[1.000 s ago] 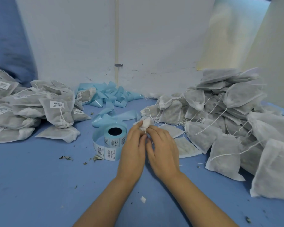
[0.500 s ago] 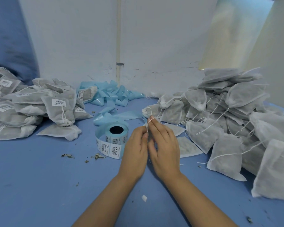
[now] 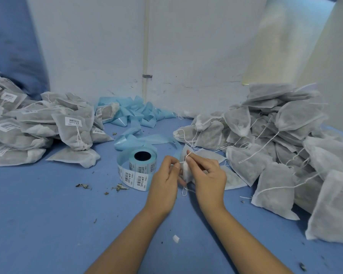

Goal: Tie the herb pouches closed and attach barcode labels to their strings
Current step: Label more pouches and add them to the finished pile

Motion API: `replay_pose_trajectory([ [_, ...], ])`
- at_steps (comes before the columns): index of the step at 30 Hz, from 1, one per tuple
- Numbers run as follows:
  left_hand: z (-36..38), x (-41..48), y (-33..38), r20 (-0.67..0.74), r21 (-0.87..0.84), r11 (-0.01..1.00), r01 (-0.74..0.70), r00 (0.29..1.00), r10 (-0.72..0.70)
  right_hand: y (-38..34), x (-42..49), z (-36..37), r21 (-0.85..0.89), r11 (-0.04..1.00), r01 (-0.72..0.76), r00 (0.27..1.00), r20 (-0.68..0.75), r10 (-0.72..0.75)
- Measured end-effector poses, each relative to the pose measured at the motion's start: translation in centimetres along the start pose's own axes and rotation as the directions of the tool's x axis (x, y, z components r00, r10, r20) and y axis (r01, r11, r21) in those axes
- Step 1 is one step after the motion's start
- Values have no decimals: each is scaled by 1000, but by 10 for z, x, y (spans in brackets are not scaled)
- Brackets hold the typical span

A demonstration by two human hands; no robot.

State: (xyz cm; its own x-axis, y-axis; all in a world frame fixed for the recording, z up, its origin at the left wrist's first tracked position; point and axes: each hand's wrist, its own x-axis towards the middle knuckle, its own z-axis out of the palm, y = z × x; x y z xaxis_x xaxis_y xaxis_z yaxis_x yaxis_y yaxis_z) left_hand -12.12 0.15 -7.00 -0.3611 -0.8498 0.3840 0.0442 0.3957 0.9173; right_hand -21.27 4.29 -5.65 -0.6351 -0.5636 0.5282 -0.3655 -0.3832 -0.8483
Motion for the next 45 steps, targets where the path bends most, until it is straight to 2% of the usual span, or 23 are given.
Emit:
replay_pose_trajectory([
  [4,-2,1,2,-138,3,1000,0,990,0,-1,2,0,21,998,-58,996,71,56],
  [7,-3,1,5,-218,0,999,-38,975,37,-2,-1,0,-101,992,79,984,168,-61],
  [10,-3,-1,8,-242,17,996,-88,966,90,0,-2,0,-258,934,247,956,221,-192],
  [14,3,-6,14,-204,-76,993,-89,976,72,1,-2,3,-375,880,291,951,216,-222],
  [17,8,-6,16,-200,-187,980,-61,979,22,0,-3,4,-331,928,173,978,169,-122],
  [20,10,-4,16,-166,-289,957,-31,986,-18,-4,-2,6,-91,995,-46,984,169,61],
  [23,10,-2,14,-165,-241,970,-38,986,-2,-8,0,6,47,988,-149,976,168,139],
  [25,9,-1,13,-164,-212,976,-47,986,11,-9,0,7,146,949,-279,949,193,249],
  [27,8,0,11,-156,-200,978,-53,987,22,-11,0,7,276,851,-447,883,287,370],
  [29,6,0,11,-154,-182,982,-57,988,29,-12,0,7,358,759,-543,831,361,424],
  [32,5,1,10,-150,-164,985,-52,988,27,-11,3,7,440,652,-618,784,411,466],
  [37,5,2,7,-158,-100,995,-24,987,8,-5,8,3,466,613,-638,770,388,507],
  [43,5,5,0,-171,-45,998,52,983,-59,-1,11,-1,583,480,-656,741,375,557],
  [45,6,6,-2,-171,-41,996,74,982,-80,0,12,-2,593,464,-659,735,375,565],
])
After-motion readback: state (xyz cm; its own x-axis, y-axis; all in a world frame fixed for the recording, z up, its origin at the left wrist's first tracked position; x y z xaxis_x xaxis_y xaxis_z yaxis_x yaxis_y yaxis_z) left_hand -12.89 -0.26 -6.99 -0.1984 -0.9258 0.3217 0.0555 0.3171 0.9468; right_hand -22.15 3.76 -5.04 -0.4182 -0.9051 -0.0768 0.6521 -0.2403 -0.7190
